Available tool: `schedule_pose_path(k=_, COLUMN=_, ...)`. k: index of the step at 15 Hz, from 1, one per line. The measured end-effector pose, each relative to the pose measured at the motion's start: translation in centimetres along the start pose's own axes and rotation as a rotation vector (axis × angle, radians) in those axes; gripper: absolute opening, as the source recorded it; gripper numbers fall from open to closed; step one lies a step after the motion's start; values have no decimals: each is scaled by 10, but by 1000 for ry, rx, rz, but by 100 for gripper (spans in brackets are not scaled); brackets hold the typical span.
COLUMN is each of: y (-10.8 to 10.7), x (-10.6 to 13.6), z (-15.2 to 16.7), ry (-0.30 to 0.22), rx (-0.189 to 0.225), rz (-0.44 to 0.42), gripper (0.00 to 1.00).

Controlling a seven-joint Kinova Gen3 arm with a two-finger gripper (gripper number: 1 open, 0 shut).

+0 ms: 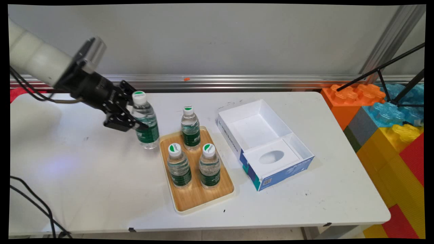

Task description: Place the picked object on the tray

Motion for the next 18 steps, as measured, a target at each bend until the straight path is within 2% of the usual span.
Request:
schedule_pose_path(k=7, y=-23, x=-13, z=53, ry=38, rx=-1, rz=50, gripper=0)
schedule_pose_path(k=11, y=-29, x=-18, z=81, ry=35, rx=-26, rz=57, gripper=0)
schedule_pose_path(k=18, y=-37, x=-26, z=105, ry=18, rx=-45, rz=72, gripper=0)
